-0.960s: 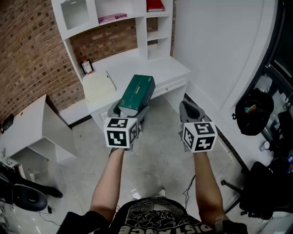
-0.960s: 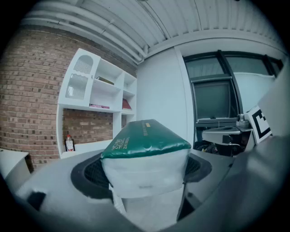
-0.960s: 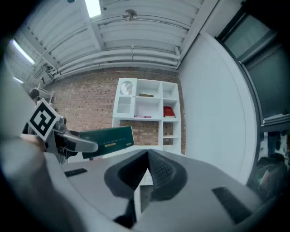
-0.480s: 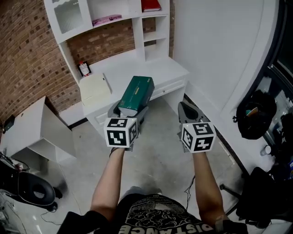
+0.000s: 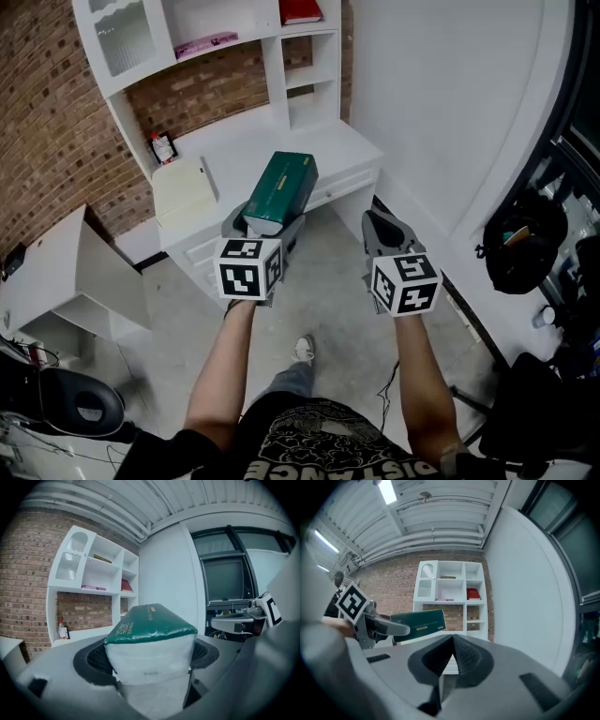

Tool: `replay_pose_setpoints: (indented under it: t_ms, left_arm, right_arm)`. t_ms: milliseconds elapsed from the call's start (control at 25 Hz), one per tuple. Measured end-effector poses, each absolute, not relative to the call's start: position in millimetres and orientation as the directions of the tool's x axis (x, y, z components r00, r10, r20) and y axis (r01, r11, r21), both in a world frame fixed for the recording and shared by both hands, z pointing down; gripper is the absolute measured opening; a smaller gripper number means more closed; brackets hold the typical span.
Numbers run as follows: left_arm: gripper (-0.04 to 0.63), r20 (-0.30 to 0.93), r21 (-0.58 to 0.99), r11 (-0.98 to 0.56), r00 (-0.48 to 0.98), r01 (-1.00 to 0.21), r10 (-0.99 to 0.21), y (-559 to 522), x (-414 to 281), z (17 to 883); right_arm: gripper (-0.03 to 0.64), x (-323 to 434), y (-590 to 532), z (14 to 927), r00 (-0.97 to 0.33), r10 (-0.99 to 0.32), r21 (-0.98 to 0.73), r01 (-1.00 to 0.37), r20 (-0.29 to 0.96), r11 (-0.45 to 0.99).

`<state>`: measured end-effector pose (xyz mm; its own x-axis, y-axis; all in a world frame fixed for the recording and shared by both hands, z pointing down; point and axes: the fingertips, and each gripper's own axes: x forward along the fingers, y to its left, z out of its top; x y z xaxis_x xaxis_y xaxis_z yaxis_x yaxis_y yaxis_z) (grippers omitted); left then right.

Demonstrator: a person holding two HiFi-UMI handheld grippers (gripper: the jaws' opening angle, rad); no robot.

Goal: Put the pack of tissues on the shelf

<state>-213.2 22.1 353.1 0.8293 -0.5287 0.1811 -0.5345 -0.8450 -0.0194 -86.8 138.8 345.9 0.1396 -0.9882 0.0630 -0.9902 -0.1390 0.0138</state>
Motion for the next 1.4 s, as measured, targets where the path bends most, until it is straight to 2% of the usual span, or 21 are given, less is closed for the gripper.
replay_pose_setpoints:
  t_ms: [840,1400]
  left_arm:
    - [0.445,0.168,-0.012,-0.893,0.88,-0.449,-0.445,-164,-77,348]
    - [0.445,0.173,0.028,-0.918,0.906,-0.395,-0.385,-242,-29,358]
  right_arm:
    - [0.003,26,-42,336,0.204,-0.973,0.071,-0.978,0.104,-0.198]
    - [0.005,58,-123,346,0.234,-0.961,0.092,-0.971,0.148,-0.222]
